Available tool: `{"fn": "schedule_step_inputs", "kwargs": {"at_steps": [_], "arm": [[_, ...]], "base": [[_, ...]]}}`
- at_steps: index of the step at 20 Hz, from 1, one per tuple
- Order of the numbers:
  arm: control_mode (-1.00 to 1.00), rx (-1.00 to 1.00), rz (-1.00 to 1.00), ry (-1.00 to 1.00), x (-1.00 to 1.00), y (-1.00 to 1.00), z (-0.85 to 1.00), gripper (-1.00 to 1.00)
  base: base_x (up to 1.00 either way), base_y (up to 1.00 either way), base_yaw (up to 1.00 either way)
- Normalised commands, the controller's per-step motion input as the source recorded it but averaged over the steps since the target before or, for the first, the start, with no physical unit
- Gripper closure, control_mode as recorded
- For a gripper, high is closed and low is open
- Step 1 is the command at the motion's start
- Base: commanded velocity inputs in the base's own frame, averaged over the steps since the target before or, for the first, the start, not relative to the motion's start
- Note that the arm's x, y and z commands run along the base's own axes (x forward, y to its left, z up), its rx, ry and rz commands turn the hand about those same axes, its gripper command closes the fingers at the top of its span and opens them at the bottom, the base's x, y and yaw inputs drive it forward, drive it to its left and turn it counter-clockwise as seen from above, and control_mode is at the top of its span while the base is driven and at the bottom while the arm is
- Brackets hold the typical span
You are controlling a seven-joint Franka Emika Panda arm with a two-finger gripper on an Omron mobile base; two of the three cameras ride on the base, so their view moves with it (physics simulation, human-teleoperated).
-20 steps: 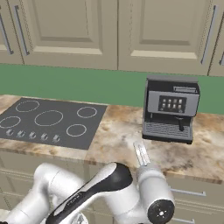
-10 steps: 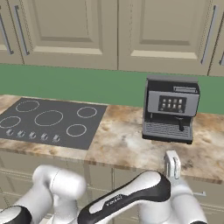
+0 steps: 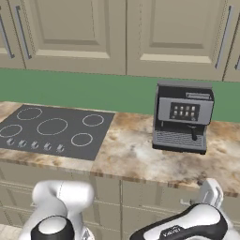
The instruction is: Take the pizza cutter from the drawer on the right and place it on the dining counter for cutting.
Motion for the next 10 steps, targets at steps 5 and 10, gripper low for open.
{"fn": "schedule_step_inputs", "kwargs": {"at_steps": [5, 10], "arm": [[-1.00, 0.10, 0.11, -0.16, 0.01, -0.69, -0.73, -1.00], [-1.00, 0.01, 0.04, -0.13, 0.22, -0.18, -0.66, -1.00]], "base": [[0.00, 0.00, 0.00], [0.00, 0.00, 0.00]]}}
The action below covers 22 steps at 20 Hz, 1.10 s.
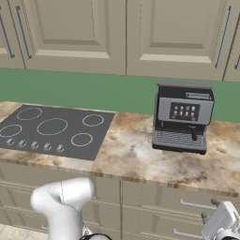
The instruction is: Take the pizza cutter from the drawer on the right and place it on the dining counter for cutting.
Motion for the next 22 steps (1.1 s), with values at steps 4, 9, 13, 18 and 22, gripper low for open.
{"fn": "schedule_step_inputs", "kwargs": {"at_steps": [4, 9, 13, 18, 22], "arm": [[-1.00, 0.00, 0.00, -0.10, 0.41, 0.01, -0.67, -1.00], [-1.00, 0.00, 0.00, -0.08, 0.45, 0.08, -0.54, -1.00], [-1.00, 0.01, -0.02, -0.02, 0.28, 0.00, -0.41, -1.00], [-1.00, 0.01, -0.12, 0.00, 0.14, 0.00, -0.39, -1.00], [-1.00, 0.00, -0.19, 0.01, 0.08, 0.00, -0.49, -1.00]], "base": [[0.00, 0.00, 0.00], [0.00, 0.00, 0.00], [0.00, 0.00, 0.00], [0.00, 0.00, 0.00], [0.00, 0.00, 0.00]]}}
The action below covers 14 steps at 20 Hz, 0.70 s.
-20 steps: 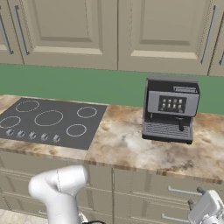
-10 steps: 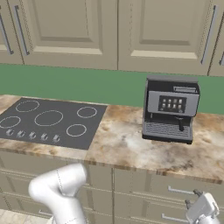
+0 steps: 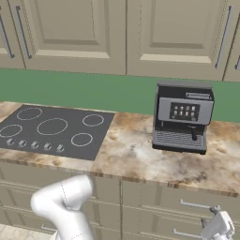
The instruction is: Take the pizza cutter from the drawer on the right and place it on the dining counter for cutting.
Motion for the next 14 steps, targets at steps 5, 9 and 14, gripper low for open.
{"fn": "schedule_step_inputs", "kwargs": {"at_steps": [5, 9, 14], "arm": [[-1.00, 0.00, -0.21, 0.00, 0.20, 0.00, -0.32, -1.00], [-1.00, 0.00, -0.21, 0.00, 0.20, 0.06, -0.14, -1.00], [-1.00, 0.00, -0.19, 0.00, 0.22, 0.17, -0.18, -1.00]], "base": [[0.00, 0.00, 0.00], [0.00, 0.00, 0.00], [0.00, 0.00, 0.00]]}}
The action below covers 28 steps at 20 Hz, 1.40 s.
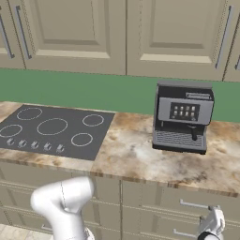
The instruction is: Take the pizza cutter from the drawer on the right and place it on the dining counter for cutting.
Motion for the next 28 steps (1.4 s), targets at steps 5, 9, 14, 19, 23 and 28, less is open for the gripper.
{"fn": "schedule_step_inputs", "kwargs": {"at_steps": [5, 9, 14, 19, 23, 28], "arm": [[-1.00, 0.00, -0.09, 0.00, 0.17, 0.13, -0.24, -1.00], [-1.00, 0.00, 0.00, 0.01, 0.20, 0.00, -0.20, -1.00], [-1.00, 0.01, 0.00, 0.01, 0.18, 0.00, -0.20, -1.00], [-1.00, 0.00, 0.00, 0.00, 0.06, 0.00, -0.29, -1.00], [-1.00, 0.00, 0.00, 0.00, 0.10, 0.00, -0.38, -1.00], [-1.00, 0.00, 0.00, 0.00, 0.13, 0.00, -0.28, -1.00]], "base": [[0.00, 0.00, 0.00], [0.00, 0.00, 0.00], [0.00, 0.00, 0.00], [0.00, 0.00, 0.00], [0.00, 0.00, 0.00], [0.00, 0.00, 0.00]]}}
